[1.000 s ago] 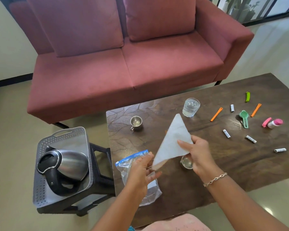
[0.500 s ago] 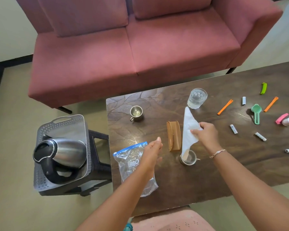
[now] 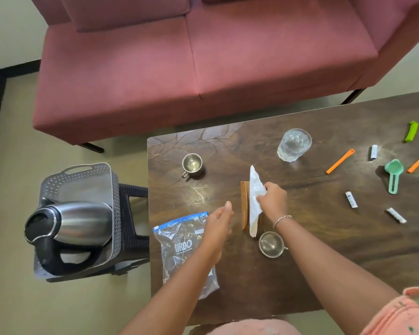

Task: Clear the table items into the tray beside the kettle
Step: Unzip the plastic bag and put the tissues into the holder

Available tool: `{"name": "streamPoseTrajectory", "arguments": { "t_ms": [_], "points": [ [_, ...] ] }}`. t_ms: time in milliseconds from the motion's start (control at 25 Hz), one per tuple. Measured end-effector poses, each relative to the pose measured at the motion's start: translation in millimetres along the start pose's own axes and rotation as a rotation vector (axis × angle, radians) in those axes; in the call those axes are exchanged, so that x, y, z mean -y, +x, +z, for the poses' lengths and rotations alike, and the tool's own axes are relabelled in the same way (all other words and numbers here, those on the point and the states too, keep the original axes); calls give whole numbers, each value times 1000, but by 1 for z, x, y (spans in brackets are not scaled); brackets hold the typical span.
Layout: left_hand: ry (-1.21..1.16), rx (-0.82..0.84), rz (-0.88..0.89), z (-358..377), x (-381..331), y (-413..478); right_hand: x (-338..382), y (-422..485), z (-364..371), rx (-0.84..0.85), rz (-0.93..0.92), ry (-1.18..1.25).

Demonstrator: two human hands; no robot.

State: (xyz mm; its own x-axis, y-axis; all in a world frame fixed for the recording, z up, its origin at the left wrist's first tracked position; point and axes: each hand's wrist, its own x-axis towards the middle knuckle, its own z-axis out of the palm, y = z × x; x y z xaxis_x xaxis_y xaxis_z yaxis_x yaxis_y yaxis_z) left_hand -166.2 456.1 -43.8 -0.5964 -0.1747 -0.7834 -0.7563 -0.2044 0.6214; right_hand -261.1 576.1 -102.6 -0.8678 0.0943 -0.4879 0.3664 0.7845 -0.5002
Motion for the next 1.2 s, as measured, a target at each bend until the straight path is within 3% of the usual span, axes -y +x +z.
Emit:
{"name": "streamPoseTrajectory", "arguments": {
  "t_ms": [240,440,560,800,1040,1200],
  "points": [
    [-16,-34,3,15,4,13,-6,7,15,81,-20,-49],
    [39,-61,-12,19,7,22,-15,16,-9,77,-85,100],
    [188,-54,20,21,12,30,-28,31,-36,64,-426,-243],
    [371,-24,17,28,20,51,-32,63,-31,313,-1305,-947],
    [525,-19,34,37,19,64,-23,81,-1,425,-1541,-1216],
    [592,29,49,43,10,74,-20,86,2,478,-1563,-1075]
  ]
}}
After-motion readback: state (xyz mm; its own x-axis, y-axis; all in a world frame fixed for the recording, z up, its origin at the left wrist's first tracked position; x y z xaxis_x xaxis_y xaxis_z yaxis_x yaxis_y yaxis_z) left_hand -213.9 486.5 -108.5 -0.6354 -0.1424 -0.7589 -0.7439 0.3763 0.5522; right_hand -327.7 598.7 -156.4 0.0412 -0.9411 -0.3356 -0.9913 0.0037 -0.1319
